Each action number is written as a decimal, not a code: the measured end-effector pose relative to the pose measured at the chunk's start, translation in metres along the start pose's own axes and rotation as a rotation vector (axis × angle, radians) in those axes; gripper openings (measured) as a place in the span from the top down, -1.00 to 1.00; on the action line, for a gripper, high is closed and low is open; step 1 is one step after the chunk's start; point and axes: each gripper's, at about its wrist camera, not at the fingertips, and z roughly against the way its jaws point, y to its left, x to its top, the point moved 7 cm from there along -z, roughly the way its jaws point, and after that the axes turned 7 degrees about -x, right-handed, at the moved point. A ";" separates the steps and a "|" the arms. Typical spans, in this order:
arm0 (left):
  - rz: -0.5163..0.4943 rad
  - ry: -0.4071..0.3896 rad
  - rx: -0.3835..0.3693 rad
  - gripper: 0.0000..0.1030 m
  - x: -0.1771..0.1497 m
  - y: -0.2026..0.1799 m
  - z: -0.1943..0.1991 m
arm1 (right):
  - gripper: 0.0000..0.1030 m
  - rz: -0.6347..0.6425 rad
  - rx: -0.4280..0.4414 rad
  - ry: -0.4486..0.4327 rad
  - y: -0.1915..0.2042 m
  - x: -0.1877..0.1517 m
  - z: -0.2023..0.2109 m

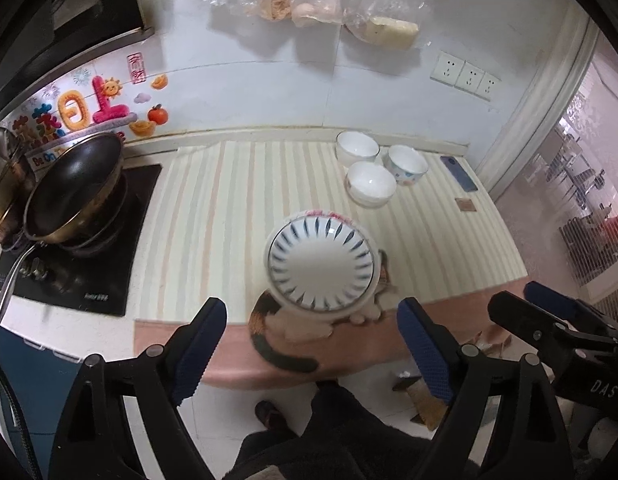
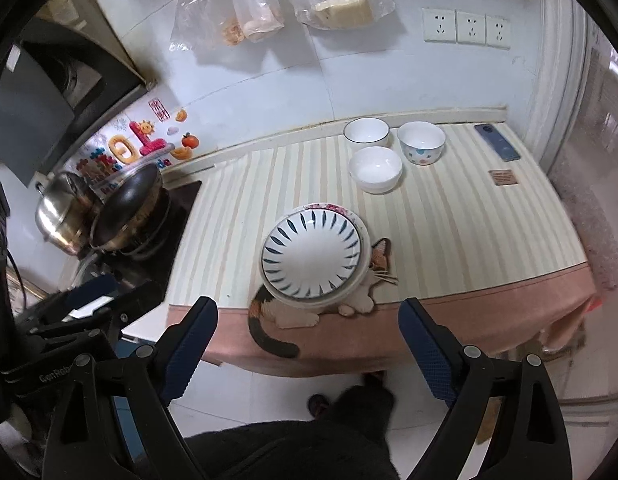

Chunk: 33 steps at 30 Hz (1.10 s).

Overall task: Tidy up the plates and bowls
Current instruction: 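Move both grippers toward the plain white bowl, then grip the plain white bowl rim with both grippers and lift it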

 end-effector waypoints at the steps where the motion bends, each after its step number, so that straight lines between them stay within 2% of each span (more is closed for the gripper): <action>1: 0.004 -0.002 0.003 -0.70 0.004 -0.001 -0.005 | -0.83 -0.002 0.010 0.002 -0.005 0.006 -0.007; 7: 0.078 -0.022 0.052 -0.70 0.059 -0.005 -0.072 | -0.83 -0.048 0.026 0.022 -0.057 0.062 -0.070; 11: 0.179 0.029 0.018 -0.70 0.100 -0.007 -0.148 | -0.83 -0.079 0.066 0.086 -0.095 0.108 -0.132; 16: 0.237 0.107 0.018 -0.70 0.135 -0.017 -0.237 | -0.83 -0.069 0.041 0.185 -0.145 0.152 -0.228; 22: 0.249 0.234 0.030 -0.70 0.149 -0.019 -0.332 | -0.83 -0.071 0.029 0.275 -0.179 0.178 -0.318; 26: 0.250 0.315 0.002 -0.65 0.149 -0.018 -0.379 | -0.82 -0.077 0.045 0.317 -0.185 0.183 -0.361; 28: 0.248 0.337 -0.002 -0.34 0.150 -0.018 -0.394 | -0.76 -0.085 0.072 0.348 -0.182 0.184 -0.381; 29: 0.246 0.346 -0.021 -0.28 0.150 -0.019 -0.402 | -0.57 -0.095 0.087 0.365 -0.181 0.184 -0.389; 30: 0.247 0.351 -0.032 -0.04 0.150 -0.020 -0.408 | -0.45 -0.107 0.108 0.383 -0.180 0.184 -0.398; 31: 0.248 0.357 -0.046 0.24 0.150 -0.021 -0.413 | -0.19 -0.123 0.124 0.394 -0.180 0.185 -0.406; 33: 0.250 0.366 -0.064 0.50 0.147 -0.024 -0.420 | 0.09 -0.135 0.145 0.401 -0.178 0.186 -0.420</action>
